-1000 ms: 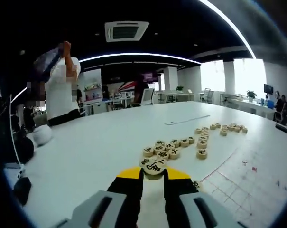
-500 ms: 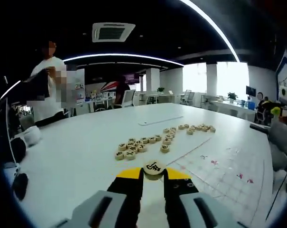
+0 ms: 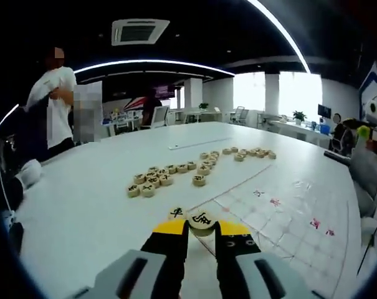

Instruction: Pick up the chess pieces one by one and place each piece onto its starting position on the chessboard, setting the pieces on their correct points until all the chess pieces are arranged in the starting layout

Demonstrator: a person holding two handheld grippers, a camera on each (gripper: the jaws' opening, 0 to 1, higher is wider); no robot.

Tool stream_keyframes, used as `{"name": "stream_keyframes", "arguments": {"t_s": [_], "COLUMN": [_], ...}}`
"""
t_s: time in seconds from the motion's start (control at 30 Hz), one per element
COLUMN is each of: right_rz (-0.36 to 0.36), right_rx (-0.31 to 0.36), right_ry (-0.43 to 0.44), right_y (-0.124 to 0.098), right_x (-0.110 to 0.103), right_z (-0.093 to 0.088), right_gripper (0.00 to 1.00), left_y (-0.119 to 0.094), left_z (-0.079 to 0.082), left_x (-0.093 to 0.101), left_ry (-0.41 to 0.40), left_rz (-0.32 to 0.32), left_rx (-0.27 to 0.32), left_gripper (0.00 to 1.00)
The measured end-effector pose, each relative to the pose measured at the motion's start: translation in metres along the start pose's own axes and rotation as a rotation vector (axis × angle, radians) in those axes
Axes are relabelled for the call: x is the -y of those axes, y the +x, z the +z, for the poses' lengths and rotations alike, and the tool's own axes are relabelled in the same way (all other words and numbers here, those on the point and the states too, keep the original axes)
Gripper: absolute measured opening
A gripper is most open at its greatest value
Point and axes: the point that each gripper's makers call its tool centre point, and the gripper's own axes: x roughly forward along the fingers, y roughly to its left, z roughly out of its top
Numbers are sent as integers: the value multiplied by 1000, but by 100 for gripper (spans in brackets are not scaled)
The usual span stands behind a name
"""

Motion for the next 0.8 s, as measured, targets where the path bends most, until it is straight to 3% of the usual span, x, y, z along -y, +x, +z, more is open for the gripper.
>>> {"name": "stream_keyframes", "arguments": {"t_s": [0.2,0.8], "right_rz": [-1,0], "right_rx": [4,1], "right_ry": [0,-2], "right_y": [-1,-1], "right_x": [0,-1], "right_z": [1,0], "right_gripper": [35,35], "left_y": [10,9], "left_z": [-15,-19], "left_x": [-4,-3], "left_ry": [-1,-41], "left_rz": [48,75], "left_rx": [-57,-61], "left_gripper": [19,20]}}
